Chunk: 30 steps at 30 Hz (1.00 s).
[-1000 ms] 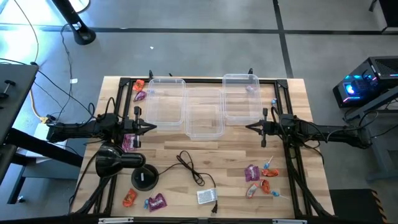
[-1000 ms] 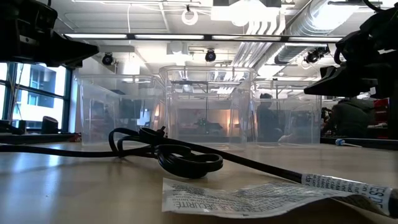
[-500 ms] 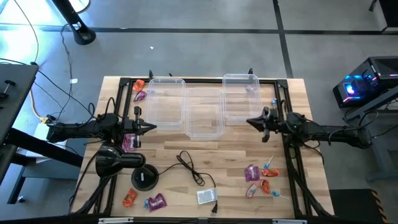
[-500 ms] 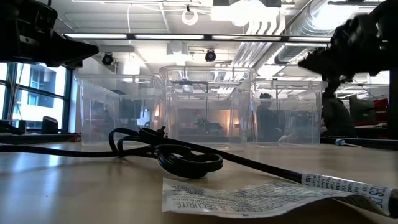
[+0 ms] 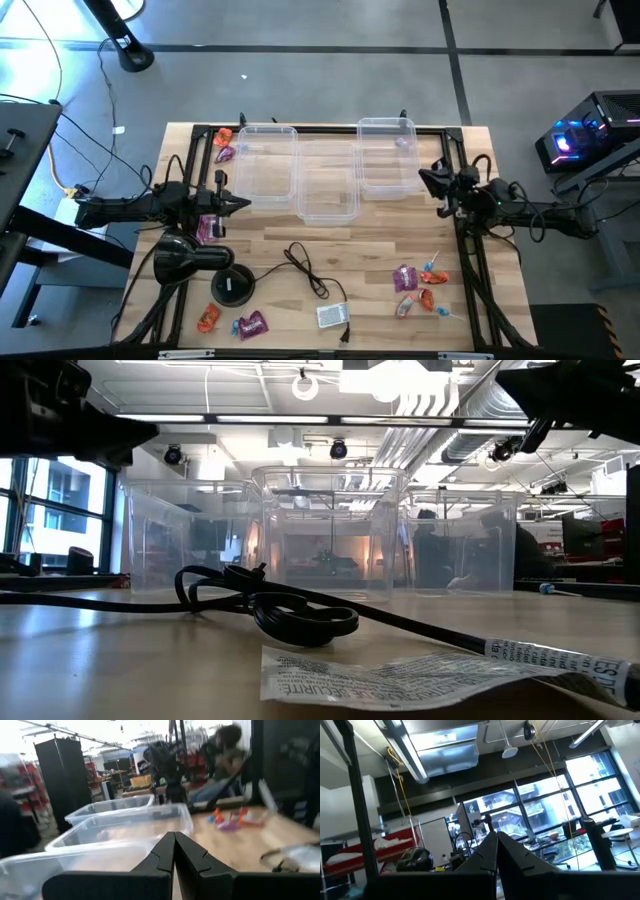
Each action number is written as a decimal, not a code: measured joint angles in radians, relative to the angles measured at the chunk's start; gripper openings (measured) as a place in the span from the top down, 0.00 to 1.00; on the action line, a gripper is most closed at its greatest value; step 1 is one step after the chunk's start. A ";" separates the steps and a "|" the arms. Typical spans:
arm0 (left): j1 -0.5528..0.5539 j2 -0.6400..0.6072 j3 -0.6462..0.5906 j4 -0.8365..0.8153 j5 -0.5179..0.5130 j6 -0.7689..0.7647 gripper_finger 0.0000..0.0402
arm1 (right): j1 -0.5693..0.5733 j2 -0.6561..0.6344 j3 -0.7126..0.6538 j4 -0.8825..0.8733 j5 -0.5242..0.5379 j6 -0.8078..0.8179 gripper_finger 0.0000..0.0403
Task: Sort candy
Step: Put the orange candy into the left transparent bin
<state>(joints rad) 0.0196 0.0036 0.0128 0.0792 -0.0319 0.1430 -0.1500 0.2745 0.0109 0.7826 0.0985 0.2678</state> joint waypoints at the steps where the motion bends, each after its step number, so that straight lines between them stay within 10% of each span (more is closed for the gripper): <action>1: 0.000 0.000 0.000 0.016 0.001 -0.044 1.00 | 0.000 0.000 0.000 0.000 -0.001 0.000 1.00; 9: 0.000 0.010 0.001 0.373 0.030 -0.142 1.00 | 0.000 0.000 0.000 0.001 -0.001 -0.007 1.00; 17: 0.001 0.096 0.155 0.373 0.043 -0.054 1.00 | -0.001 0.000 0.007 0.075 0.000 -0.067 1.00; 30: 0.002 0.312 0.614 -0.184 -0.285 0.047 1.00 | -0.001 0.003 0.145 -0.204 -0.001 -0.093 1.00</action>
<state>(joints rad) 0.0212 0.3153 0.6268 -0.1047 -0.3168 0.1904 -0.1505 0.2771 0.1560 0.5791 0.0979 0.1745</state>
